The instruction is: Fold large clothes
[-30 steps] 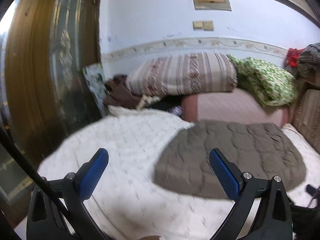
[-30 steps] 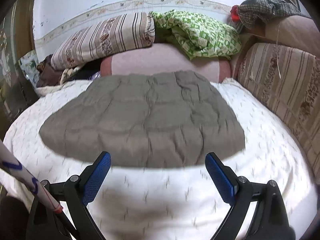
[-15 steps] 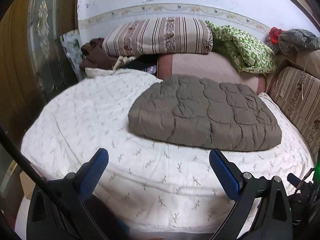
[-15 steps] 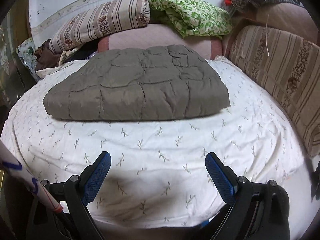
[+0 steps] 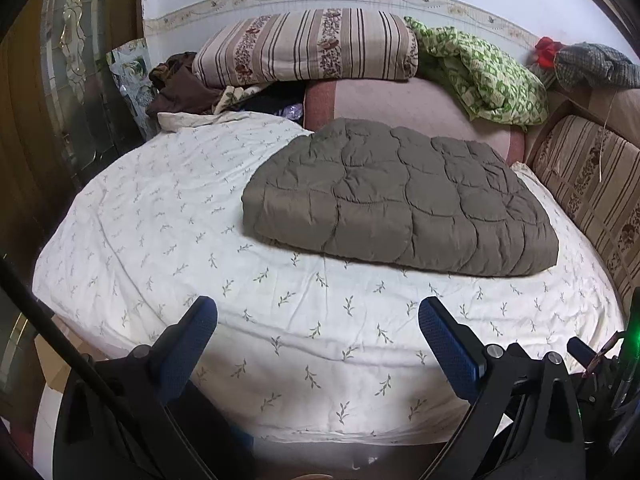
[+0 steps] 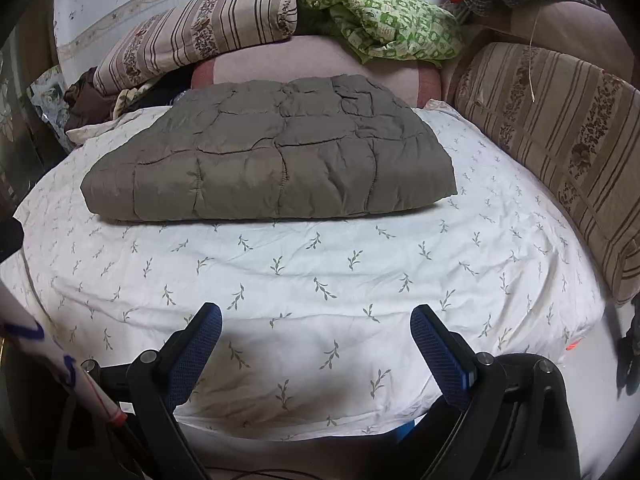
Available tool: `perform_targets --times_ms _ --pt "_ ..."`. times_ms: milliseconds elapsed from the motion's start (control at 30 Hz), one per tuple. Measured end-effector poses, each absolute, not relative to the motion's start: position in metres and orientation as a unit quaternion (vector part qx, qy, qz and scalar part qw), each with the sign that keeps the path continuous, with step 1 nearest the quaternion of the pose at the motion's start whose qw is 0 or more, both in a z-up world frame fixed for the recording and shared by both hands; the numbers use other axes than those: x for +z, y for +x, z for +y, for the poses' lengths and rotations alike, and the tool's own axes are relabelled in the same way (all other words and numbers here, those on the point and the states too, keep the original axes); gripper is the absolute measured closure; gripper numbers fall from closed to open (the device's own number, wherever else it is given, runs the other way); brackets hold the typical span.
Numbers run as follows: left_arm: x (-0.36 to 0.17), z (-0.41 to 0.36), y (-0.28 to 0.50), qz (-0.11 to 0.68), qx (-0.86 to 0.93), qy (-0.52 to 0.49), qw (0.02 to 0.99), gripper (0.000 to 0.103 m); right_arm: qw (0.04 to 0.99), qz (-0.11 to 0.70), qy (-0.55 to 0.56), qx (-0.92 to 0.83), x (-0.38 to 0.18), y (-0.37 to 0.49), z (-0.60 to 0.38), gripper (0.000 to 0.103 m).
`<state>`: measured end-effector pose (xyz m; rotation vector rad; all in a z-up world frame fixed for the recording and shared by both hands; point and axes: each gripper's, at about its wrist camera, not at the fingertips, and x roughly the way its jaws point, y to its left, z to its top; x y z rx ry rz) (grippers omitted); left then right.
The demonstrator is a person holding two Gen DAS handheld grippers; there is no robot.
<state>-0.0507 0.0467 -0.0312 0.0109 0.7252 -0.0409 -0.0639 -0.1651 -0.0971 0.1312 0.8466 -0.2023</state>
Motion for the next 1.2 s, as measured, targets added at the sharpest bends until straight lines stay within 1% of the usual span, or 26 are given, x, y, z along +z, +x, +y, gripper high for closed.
perform_targets --times_ms 667,1200 --pt "-0.054 0.041 -0.034 0.394 -0.025 0.016 0.919 0.003 0.901 0.416 0.049 -0.111 -0.104 -0.055 -0.162 0.005" --pt "-0.06 0.039 -0.033 0.398 -0.029 0.022 0.916 0.003 0.901 0.415 0.047 -0.113 -0.104 -0.053 -0.161 0.005"
